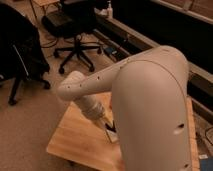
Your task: Place the eraser on the white sponge
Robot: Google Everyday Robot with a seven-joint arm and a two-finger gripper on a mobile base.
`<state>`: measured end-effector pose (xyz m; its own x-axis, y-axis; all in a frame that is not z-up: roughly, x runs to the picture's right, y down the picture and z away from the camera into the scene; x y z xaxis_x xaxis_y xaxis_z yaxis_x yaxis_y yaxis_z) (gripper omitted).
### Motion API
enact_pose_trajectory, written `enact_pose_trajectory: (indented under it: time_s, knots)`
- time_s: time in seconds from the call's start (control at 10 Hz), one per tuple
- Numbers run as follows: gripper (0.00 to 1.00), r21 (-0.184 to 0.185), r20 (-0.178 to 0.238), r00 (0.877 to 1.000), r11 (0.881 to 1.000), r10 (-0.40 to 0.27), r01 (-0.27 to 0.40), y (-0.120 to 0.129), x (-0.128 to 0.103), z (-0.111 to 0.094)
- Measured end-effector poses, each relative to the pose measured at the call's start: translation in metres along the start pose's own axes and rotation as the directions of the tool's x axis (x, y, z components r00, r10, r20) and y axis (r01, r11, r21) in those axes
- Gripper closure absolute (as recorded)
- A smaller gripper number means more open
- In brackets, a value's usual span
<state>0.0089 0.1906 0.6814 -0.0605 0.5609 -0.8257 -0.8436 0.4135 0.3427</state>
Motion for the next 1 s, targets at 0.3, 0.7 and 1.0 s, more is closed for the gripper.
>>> enact_pose_trajectory:
  time_s: [0.3, 0.7, 1.0]
  knots:
    - [1.0, -0.012, -0.031, 0.999, 1.0, -0.018, 0.017, 0.017, 0.024, 0.016]
    - [1.0, -0.009, -0.036, 0.999, 1.0, 0.003, -0.004, 0.013, 0.023, 0.024]
    - [1.0, 0.029, 0.004, 1.0, 0.999, 0.028, -0.029, 0.0, 0.002, 0.013]
